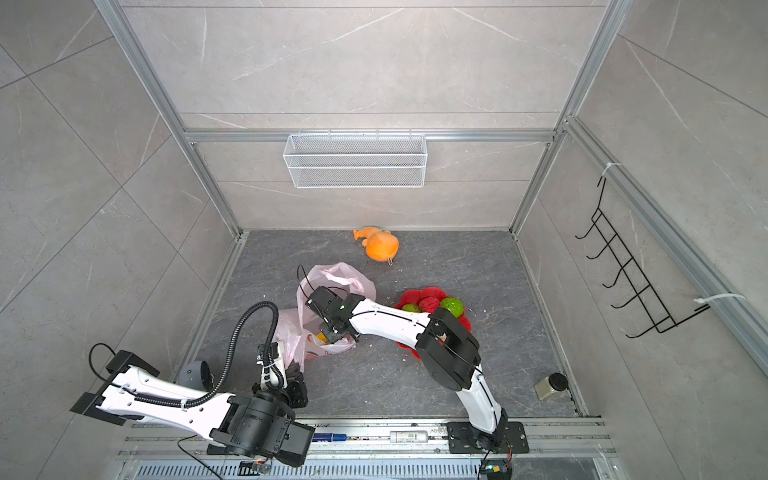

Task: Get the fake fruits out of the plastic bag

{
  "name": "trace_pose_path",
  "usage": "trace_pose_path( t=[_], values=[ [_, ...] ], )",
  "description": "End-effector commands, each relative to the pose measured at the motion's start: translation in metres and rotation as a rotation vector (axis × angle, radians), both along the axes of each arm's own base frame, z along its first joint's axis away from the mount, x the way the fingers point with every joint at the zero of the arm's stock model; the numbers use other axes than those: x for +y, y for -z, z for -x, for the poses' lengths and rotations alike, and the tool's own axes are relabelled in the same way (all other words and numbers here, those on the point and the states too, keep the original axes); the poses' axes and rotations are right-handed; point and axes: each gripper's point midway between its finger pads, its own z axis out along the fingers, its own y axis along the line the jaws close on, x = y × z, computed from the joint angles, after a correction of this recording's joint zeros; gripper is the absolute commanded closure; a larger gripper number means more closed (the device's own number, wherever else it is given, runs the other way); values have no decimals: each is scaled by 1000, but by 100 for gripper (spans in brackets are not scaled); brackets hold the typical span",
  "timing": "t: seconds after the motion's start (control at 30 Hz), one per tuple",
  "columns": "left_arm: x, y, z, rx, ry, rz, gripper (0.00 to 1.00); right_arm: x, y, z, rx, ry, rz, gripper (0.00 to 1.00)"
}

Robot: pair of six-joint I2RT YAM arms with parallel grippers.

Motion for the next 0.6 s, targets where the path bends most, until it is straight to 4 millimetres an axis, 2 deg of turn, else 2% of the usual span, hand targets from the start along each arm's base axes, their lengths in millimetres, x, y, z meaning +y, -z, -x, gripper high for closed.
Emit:
trace_pose_path(
  t=[0.0, 0.17, 0.3, 0.37, 0.57],
  values=[
    [17, -15, -5, -13, -36, -24, 100, 6, -16, 2, 48, 37, -67, 99],
    [1, -20, 0, 10, 44, -2, 100, 8, -5, 10, 145, 68, -59, 85],
    [-19, -20, 7, 42, 145, 37, 100, 3, 3, 15, 209, 109, -24, 77],
    [-22, -20, 9, 57, 171, 54, 100, -3, 6, 12, 202, 133, 2, 74],
    [-25, -32, 11, 57, 240, 75, 100, -14, -9, 14, 276, 271, -19, 52]
  ],
)
